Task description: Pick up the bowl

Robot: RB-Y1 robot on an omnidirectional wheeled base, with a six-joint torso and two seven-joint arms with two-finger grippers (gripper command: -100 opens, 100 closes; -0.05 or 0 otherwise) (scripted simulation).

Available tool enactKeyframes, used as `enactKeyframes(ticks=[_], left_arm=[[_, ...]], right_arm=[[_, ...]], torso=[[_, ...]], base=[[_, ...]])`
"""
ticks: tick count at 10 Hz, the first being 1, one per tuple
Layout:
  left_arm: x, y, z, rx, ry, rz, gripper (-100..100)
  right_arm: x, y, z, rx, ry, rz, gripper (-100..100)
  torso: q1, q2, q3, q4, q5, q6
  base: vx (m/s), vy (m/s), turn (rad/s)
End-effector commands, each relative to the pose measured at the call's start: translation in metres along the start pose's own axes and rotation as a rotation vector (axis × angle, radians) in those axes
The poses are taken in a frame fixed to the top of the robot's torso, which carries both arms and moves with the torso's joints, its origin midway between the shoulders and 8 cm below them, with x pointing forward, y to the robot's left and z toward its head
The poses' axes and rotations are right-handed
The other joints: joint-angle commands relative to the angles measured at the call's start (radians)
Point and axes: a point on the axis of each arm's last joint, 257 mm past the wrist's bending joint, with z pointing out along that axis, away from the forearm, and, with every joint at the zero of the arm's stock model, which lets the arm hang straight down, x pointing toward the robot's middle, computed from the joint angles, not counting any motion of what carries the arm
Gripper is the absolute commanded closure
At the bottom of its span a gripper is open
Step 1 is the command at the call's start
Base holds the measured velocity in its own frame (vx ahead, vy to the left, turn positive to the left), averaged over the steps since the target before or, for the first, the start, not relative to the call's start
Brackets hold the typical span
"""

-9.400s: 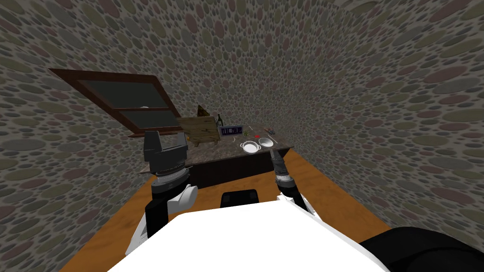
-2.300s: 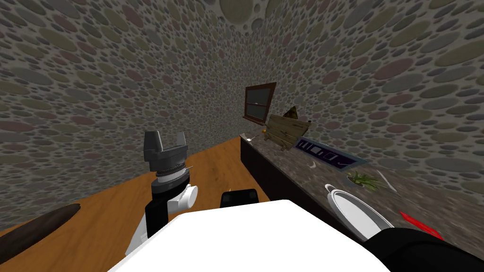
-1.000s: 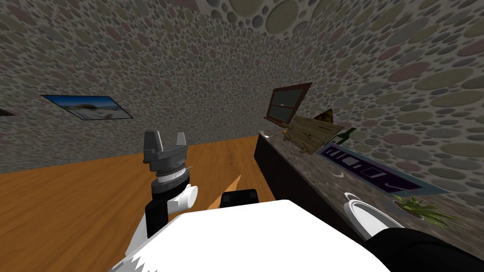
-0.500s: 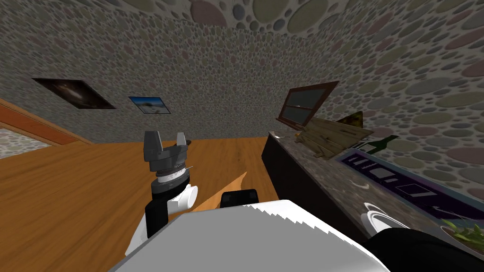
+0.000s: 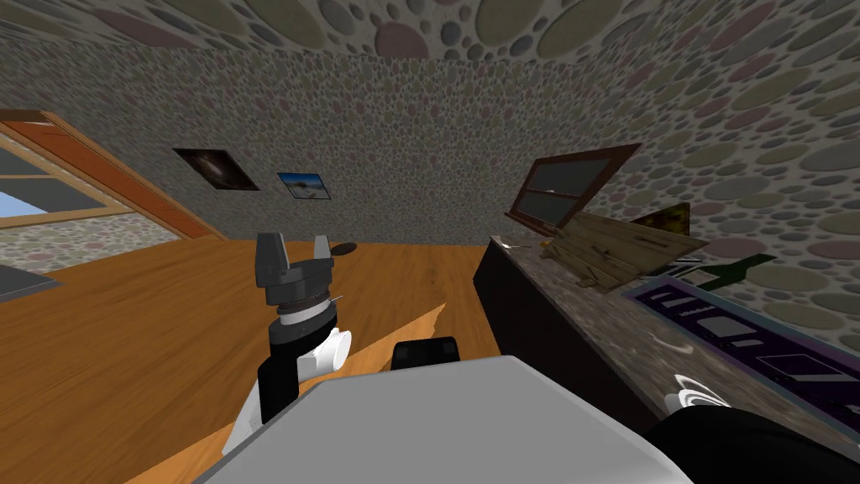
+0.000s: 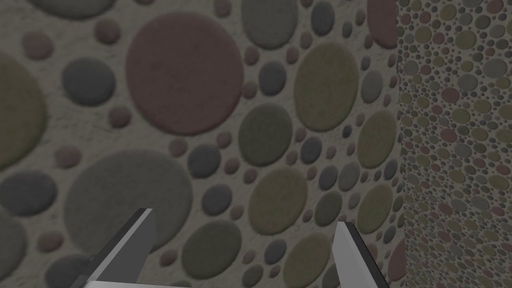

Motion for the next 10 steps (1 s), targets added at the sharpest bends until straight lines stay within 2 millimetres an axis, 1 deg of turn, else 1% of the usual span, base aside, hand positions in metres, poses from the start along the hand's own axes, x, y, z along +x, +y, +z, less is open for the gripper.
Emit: enactKeyframes(ticks=[1,2,6,7,8,9,10], left_arm=[[0.000,0.000,0.000,0.000,0.000,0.000,0],[0.000,0.000,0.000,0.000,0.000,0.000,0],[0.000,0.000,0.000,0.000,0.000,0.000,0],[0.000,0.000,0.000,0.000,0.000,0.000,0],[0.000,0.000,0.000,0.000,0.000,0.000,0],[0.000,0.000,0.000,0.000,0.000,0.000,0],[0.000,0.000,0.000,0.000,0.000,0.001,0]], right_arm=[[0.000,0.000,0.000,0.000,0.000,0.000,-100],[0.000,0.000,0.000,0.000,0.001,0.006,100],[0.000,-0.001,0.000,0.003,0.001,0.003,100],[0.000,-0.001,0.000,0.002,0.001,0.003,0],[-0.024,0.003,-0.002,-0.009,-0.046,-0.048,100],[-0.024,0.003,-0.002,-0.009,-0.046,-0.075,100],[-0.024,0.003,-0.002,-0.009,-0.046,-0.075,100]], torso=[[0.000,0.000,0.000,0.000,0.000,0.000],[-0.002,-0.002,-0.002,-0.001,-0.001,0.000],[-0.002,-0.004,-0.002,-0.001,-0.002,0.000],[-0.002,-0.004,-0.002,-0.001,-0.001,0.000],[-0.002,-0.004,-0.002,-0.001,-0.001,0.000],[-0.010,-0.011,-0.006,-0.002,-0.002,0.001],[-0.013,-0.017,-0.010,-0.004,-0.004,0.000]], base=[[0.000,0.000,0.000],[0.000,0.000,0.000],[0.000,0.000,0.000],[0.000,0.000,0.000],[0.137,-0.141,-0.332],[0.252,-0.185,-0.381],[0.169,-0.079,-0.276]])
